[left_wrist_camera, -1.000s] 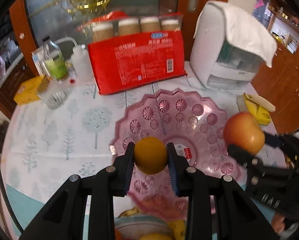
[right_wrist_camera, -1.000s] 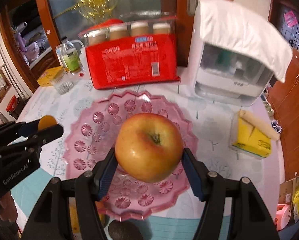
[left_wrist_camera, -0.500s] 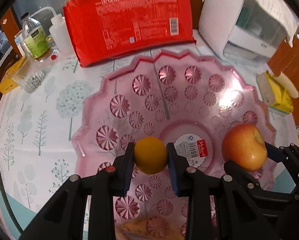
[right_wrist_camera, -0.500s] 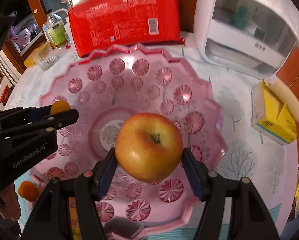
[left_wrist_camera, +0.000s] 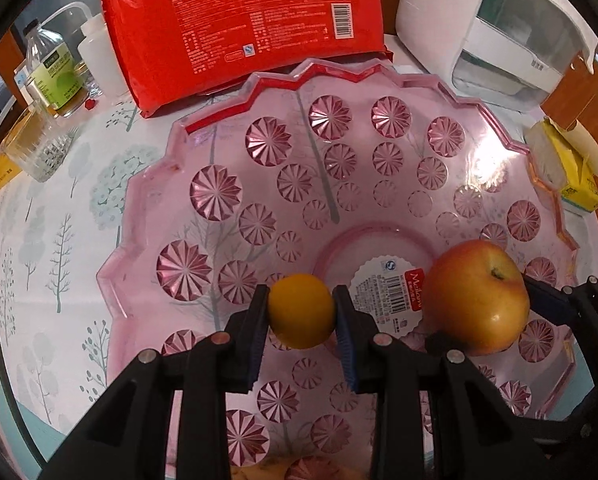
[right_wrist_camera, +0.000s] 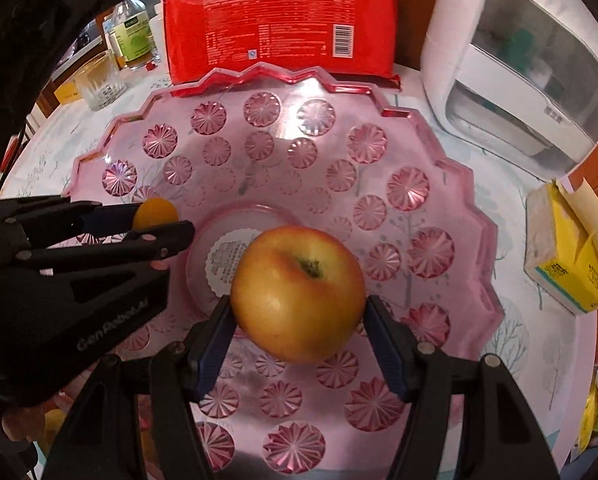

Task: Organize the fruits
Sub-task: 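Lower and release the orange with the left tool while the right tool releases the apple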

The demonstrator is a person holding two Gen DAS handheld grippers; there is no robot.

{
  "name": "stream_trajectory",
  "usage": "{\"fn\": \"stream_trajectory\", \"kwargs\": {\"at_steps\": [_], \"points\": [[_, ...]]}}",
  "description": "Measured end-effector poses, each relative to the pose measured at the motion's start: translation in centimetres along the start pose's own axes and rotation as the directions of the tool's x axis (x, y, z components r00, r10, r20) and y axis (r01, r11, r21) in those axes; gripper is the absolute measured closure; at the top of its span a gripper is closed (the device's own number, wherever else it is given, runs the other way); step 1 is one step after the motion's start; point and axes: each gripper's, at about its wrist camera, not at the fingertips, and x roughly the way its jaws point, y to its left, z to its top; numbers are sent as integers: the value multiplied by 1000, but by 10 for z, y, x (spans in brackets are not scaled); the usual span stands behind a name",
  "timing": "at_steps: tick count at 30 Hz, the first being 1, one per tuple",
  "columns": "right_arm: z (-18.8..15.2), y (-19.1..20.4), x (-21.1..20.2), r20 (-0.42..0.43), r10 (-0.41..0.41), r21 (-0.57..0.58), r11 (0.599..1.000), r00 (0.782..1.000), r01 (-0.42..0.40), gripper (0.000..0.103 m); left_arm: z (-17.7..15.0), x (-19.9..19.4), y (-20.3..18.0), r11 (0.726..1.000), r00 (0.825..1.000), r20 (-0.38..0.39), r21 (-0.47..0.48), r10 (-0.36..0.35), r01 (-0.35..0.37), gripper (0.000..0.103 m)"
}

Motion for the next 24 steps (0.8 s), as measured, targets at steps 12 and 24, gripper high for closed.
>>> {"fn": "stream_trajectory", "kwargs": {"at_steps": [12, 24], "points": [[-9, 9, -3, 12, -10, -25, 1000, 1000, 11, 36, -3, -2, -12, 999, 999, -2, 13, -34, 34, 28], [-18, 2, -25, 30, 57, -7, 998, 998, -57, 36, -8, -21, -11, 1000, 1000, 12, 3, -10, 10, 1]]}}
